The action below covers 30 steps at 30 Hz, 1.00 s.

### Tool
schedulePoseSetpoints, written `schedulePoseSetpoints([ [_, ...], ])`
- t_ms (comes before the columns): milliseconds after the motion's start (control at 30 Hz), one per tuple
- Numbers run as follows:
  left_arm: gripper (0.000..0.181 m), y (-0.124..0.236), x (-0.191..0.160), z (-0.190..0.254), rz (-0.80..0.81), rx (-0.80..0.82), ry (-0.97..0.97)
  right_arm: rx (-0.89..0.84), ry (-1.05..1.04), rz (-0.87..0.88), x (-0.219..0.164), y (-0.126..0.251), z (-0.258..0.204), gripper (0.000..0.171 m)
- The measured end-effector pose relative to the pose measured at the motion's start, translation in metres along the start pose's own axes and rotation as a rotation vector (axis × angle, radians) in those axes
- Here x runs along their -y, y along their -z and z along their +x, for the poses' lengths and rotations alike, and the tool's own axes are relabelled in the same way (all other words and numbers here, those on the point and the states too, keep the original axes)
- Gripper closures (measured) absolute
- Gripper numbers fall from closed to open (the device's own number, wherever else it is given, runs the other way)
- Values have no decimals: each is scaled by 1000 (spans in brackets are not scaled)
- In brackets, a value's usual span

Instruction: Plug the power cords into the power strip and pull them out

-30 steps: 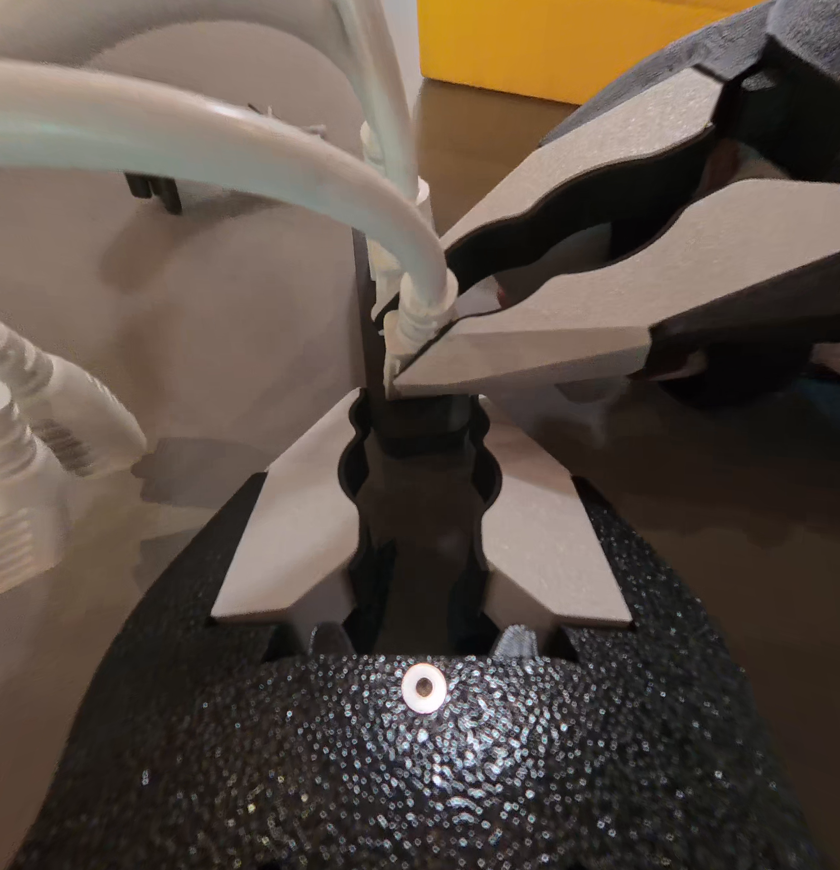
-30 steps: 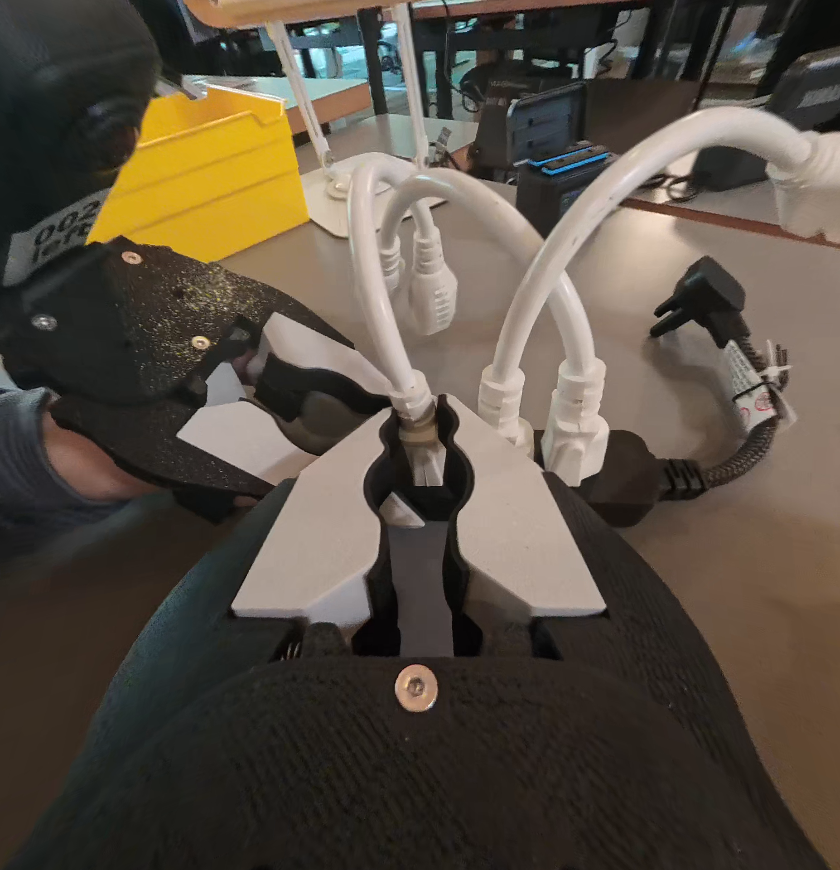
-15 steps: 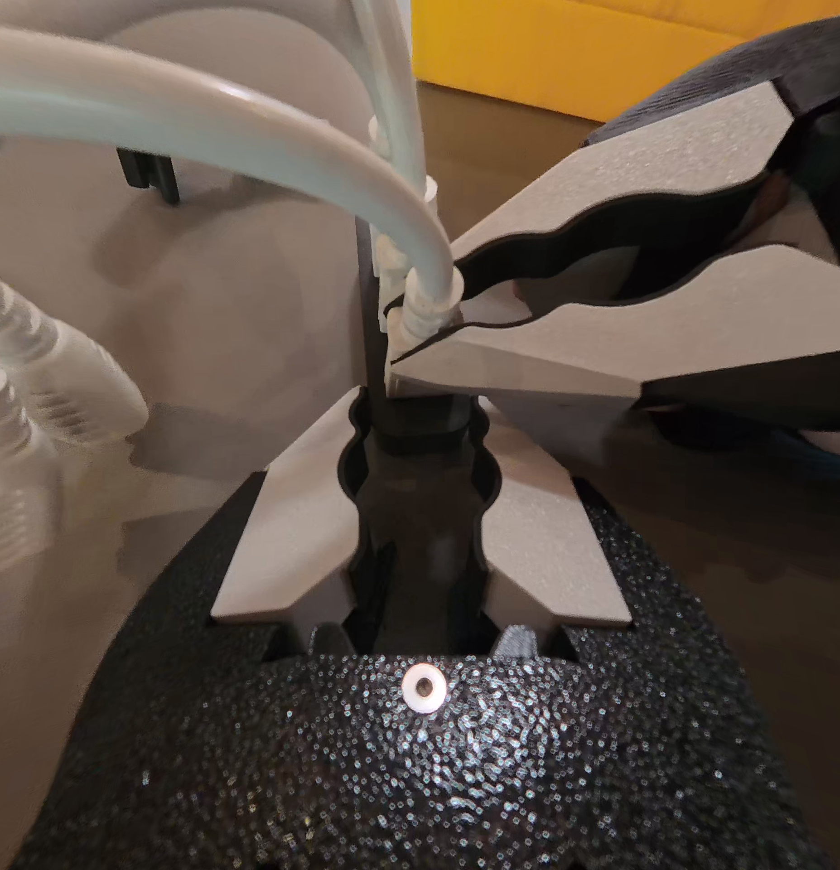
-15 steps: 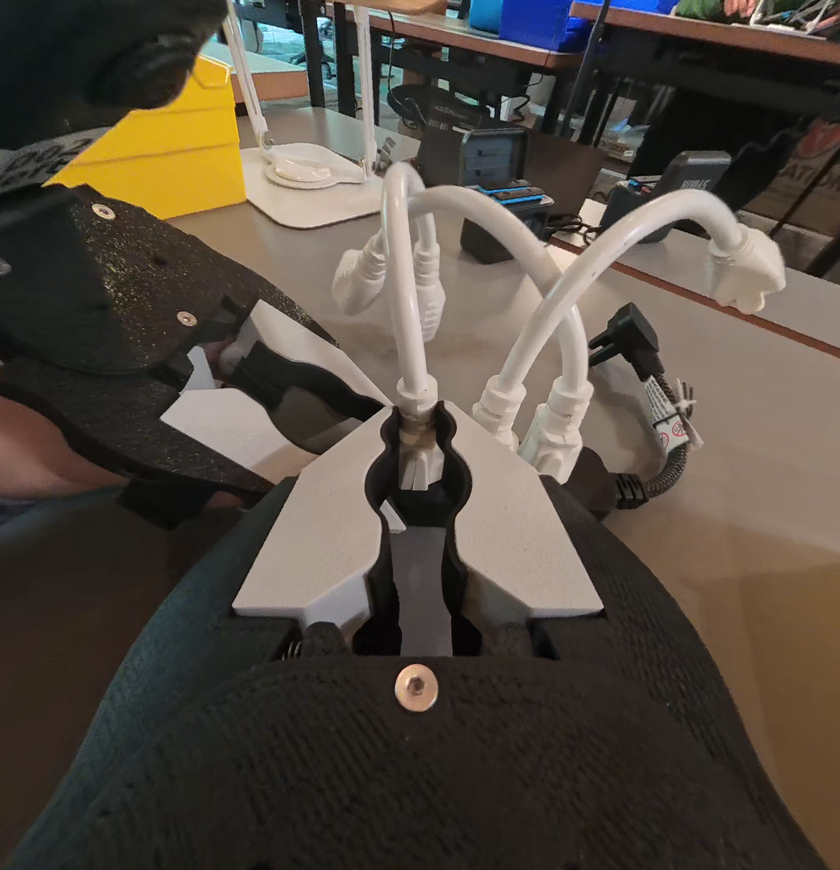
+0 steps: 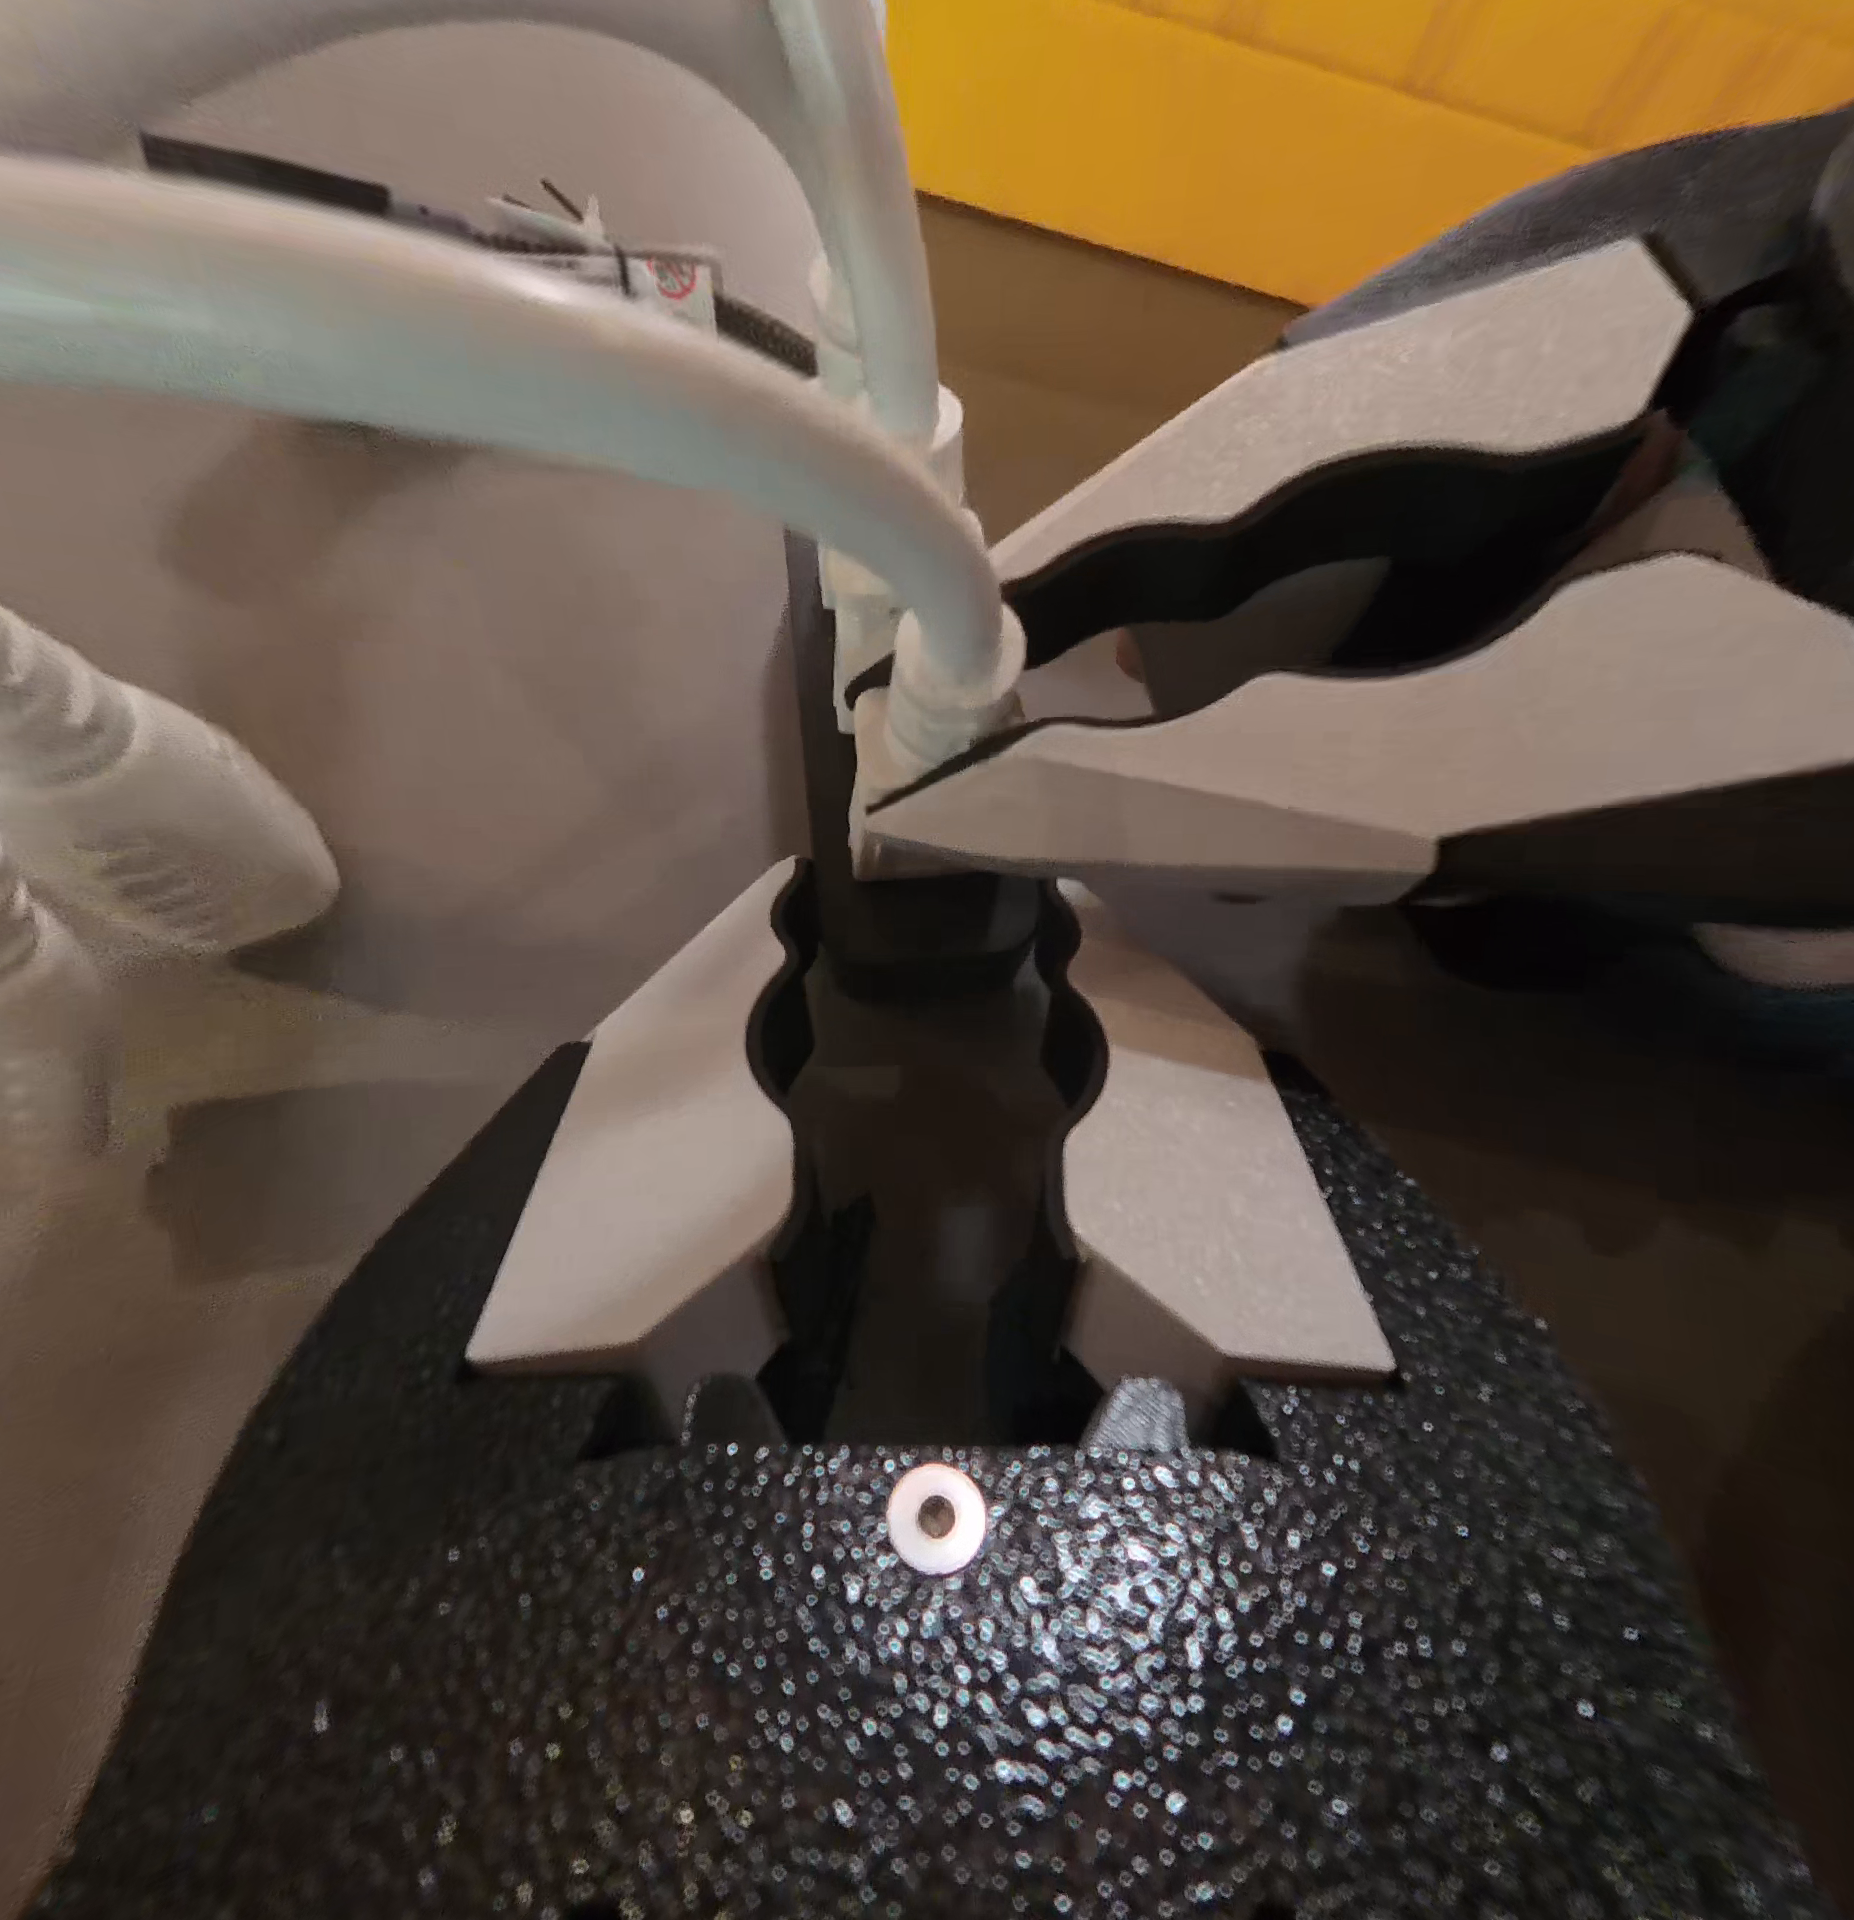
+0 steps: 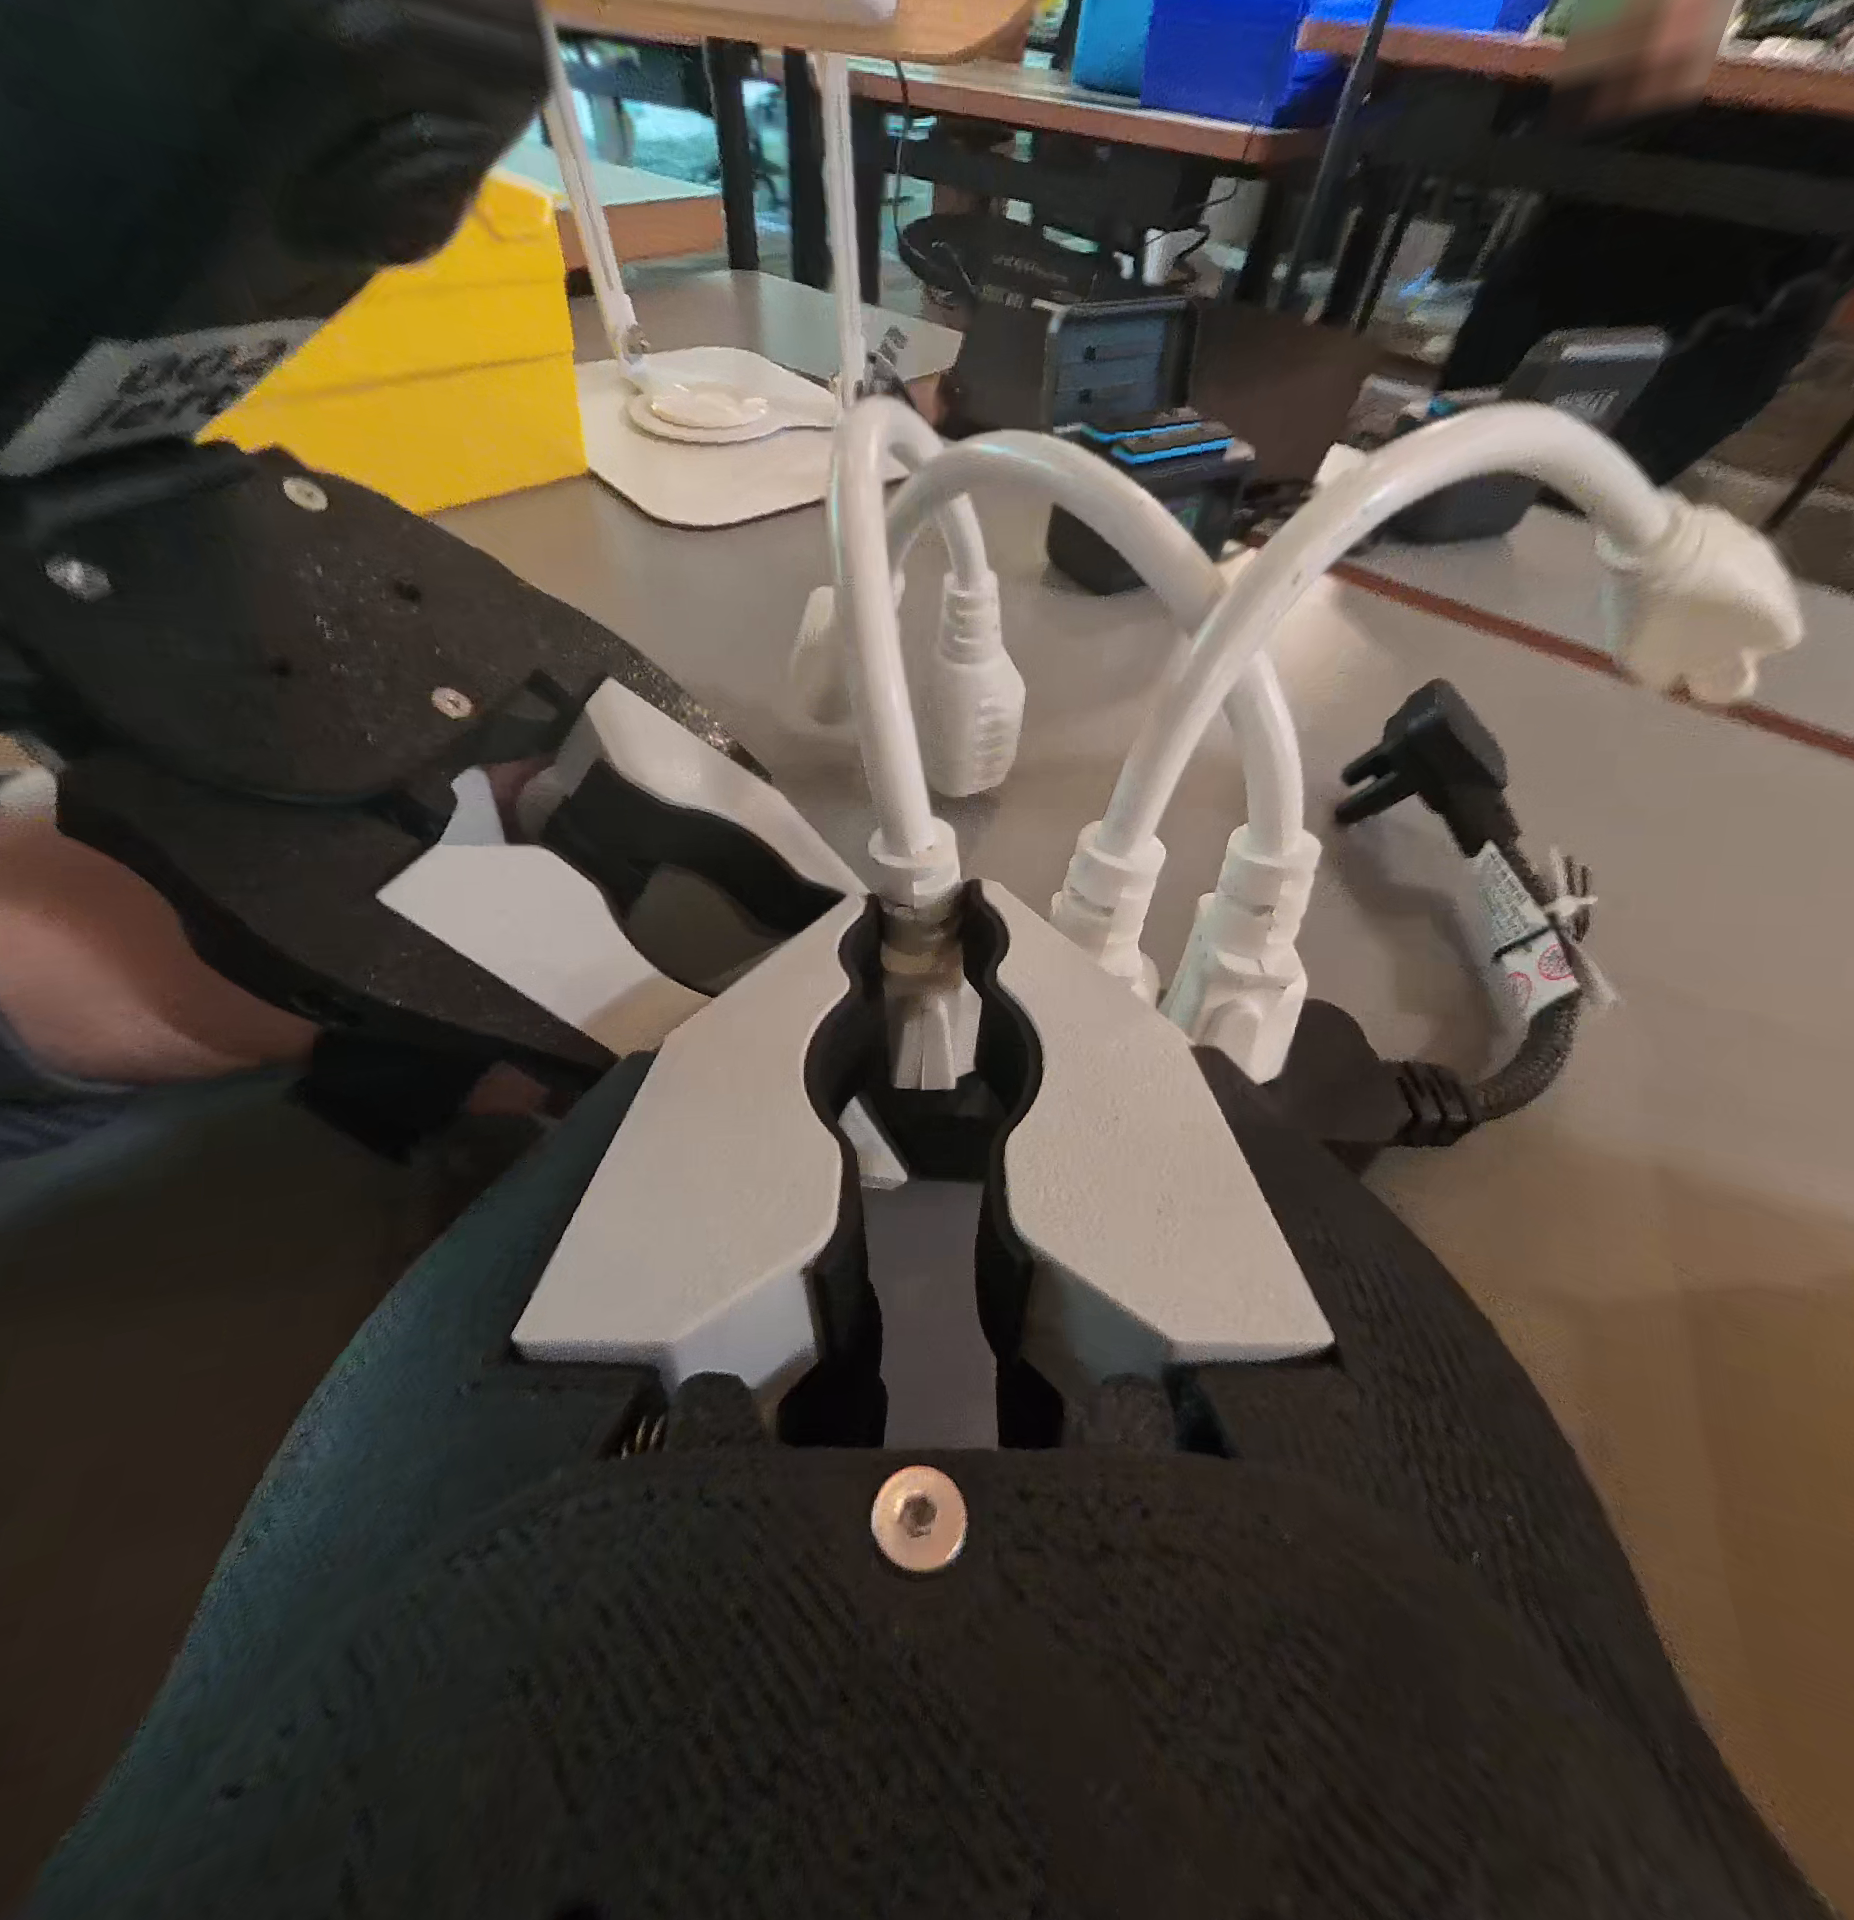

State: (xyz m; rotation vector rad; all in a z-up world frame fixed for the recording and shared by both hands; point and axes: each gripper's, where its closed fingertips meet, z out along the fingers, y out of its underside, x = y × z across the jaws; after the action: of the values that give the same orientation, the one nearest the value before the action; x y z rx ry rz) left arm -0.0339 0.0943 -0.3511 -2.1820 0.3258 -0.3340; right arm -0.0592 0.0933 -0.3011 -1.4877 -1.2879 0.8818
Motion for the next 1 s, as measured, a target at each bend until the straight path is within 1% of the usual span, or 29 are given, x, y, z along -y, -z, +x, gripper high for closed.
schedulePoseSetpoints([
  [67, 139, 0, 0, 0, -2, 14, -21, -4, -19, 1, 0, 1, 2, 160],
  [167, 140, 0, 0, 0, -3, 8, -10, -48, 30, -1, 0, 1, 3, 160],
  [300, 139, 2, -1, -1, -2, 13, -13, 32, -21, 2, 0, 0, -2, 159],
  [500, 138, 1, 3, -1, 14, 21, -39, 14, -17, 4, 1, -2, 0, 159],
  [533, 119, -3, 1, -1, -7, 32, -53, 26, -19, 7, 1, -2, -1, 159],
  [567, 106, -8, -3, 2, -50, 29, -73, 34, -16, 8, 2, -2, -2, 158],
  [600, 111, -12, -2, 4, -57, 41, -105, 38, -12, 10, 2, -2, -3, 158],
  [633, 124, -14, 1, 4, -50, 46, -122, 41, -12, 13, 2, -1, -4, 159],
  [700, 129, -17, 3, 3, -49, 48, -114, 43, -23, 11, 2, -1, -3, 158],
  [900, 134, -17, 4, 1, -45, 55, -125, 89, -79, 17, 2, 0, -4, 157],
  [1000, 134, -11, 8, -6, -5, 123, -202, 124, -100, 92, 11, 8, -5, 152],
])
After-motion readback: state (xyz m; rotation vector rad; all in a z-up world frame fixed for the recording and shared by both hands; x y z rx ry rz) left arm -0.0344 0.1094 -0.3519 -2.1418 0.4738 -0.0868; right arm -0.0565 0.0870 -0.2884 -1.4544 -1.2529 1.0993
